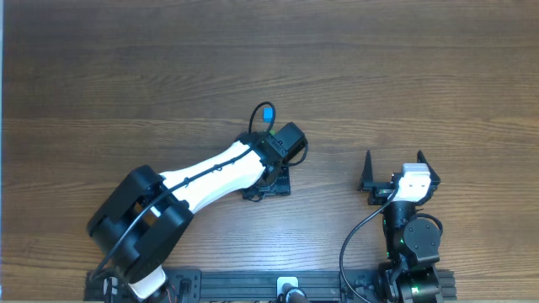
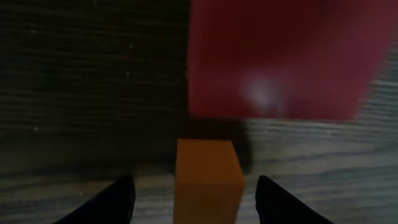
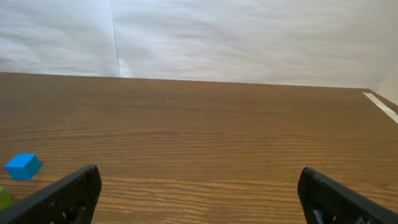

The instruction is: Stack Cubes

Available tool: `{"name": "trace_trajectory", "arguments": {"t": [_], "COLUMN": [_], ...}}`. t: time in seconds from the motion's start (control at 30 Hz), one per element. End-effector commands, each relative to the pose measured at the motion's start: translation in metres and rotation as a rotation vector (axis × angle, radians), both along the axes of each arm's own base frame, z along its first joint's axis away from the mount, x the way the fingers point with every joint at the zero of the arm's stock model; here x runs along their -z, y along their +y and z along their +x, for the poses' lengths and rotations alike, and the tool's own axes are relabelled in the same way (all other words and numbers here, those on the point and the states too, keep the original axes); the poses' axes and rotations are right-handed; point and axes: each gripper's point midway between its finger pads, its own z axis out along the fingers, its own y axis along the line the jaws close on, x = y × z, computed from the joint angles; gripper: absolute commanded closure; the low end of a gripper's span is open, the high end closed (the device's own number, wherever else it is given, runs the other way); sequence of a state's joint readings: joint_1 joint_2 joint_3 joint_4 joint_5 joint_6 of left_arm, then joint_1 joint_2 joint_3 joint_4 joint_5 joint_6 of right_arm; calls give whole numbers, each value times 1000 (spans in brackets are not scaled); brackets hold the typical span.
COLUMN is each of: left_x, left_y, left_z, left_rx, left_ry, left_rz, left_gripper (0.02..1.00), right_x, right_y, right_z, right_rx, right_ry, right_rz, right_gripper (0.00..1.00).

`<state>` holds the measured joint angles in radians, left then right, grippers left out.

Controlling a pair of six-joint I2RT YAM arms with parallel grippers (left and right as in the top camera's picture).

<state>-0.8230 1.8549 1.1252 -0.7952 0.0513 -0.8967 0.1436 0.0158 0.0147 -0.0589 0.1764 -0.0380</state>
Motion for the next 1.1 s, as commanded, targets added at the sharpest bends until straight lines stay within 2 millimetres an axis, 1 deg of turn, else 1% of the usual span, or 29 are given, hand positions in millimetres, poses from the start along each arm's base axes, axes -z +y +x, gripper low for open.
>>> {"name": "trace_trajectory", "arguments": {"t": [0.03, 0.43, 1.07, 1.1], "left_x": [4, 8, 9, 9], "left_y": [-1, -4, -1, -1], "left_z": [6, 6, 5, 5], "left_rx": [16, 30, 34, 34], "left_ry": [-9, -11, -13, -12], "left_rz": [13, 13, 32, 32], "left_gripper": [402, 421, 443, 457], "right_x": [2, 2, 2, 2], "right_y": [0, 0, 0, 0], "right_z": [0, 0, 0, 0], "right_rx": [-1, -1, -1, -1], "right_ry": [-1, -1, -1, -1], "right_rz": [-4, -4, -4, -4], "right_gripper": [7, 9, 9, 9]}}
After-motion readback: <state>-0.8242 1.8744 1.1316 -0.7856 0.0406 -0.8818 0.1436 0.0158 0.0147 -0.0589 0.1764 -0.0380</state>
